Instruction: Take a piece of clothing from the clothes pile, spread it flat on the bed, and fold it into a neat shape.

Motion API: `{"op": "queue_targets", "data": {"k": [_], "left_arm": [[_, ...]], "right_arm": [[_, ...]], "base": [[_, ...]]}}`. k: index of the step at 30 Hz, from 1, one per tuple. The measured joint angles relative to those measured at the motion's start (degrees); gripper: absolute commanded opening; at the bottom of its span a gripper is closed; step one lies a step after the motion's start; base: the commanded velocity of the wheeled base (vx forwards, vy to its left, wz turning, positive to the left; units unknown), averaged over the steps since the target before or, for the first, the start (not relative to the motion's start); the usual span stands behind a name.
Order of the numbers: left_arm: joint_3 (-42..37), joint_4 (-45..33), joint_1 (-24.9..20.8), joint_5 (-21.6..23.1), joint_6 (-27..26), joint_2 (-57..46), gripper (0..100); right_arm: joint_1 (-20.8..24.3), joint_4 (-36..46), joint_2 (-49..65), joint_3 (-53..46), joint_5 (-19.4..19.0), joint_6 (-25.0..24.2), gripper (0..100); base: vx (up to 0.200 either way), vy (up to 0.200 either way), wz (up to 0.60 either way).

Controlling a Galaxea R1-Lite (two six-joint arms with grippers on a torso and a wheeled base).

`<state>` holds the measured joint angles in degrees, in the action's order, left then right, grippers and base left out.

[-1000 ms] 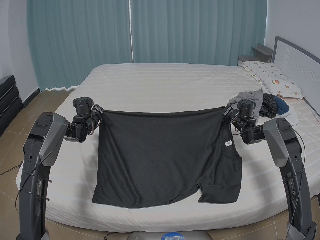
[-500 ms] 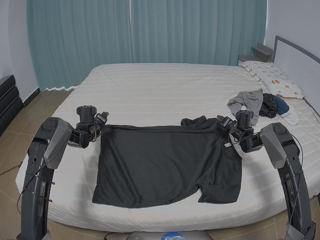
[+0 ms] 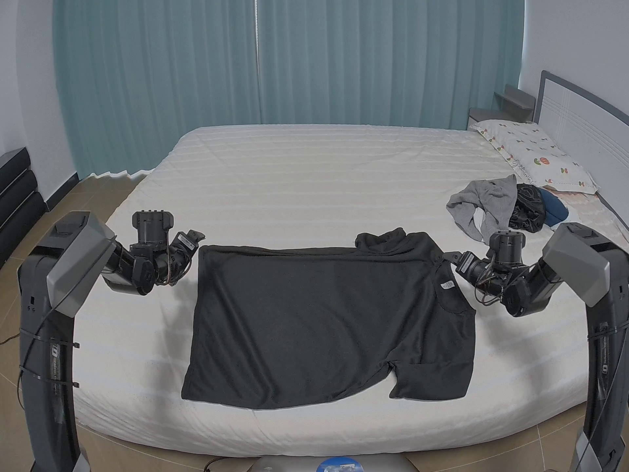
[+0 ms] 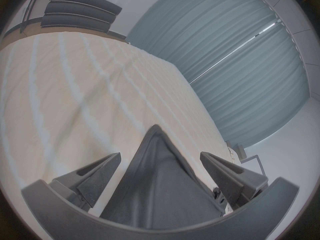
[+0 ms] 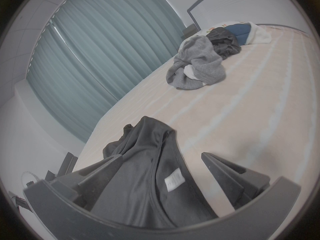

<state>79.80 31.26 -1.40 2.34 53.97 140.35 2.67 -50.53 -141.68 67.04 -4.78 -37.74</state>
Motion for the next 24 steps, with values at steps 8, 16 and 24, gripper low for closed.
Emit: {"op": "queue_targets", "data": {"k": [8, 16, 24], "left_arm": [[-22.1, 9.5, -0.5, 1.8, 0.1, -10.3, 100], [-44.4, 23.5, -3.1, 2.8, 0.2, -18.7, 100], [-55.2, 29.4, -6.8, 3.3, 0.6, -22.6, 100]], "right_arm": [[0.8, -14.4, 7.6, -22.3, -2.7, -2.3, 100], [2.1, -22.5, 13.5, -40.6, -5.5, -4.4, 100], [3.4, -26.3, 17.8, -49.8, -7.4, -8.0, 100]], "base": [[0.000, 0.000, 0.00], [-0.200, 0.000, 0.00], [-0.025, 0.000, 0.00]]}}
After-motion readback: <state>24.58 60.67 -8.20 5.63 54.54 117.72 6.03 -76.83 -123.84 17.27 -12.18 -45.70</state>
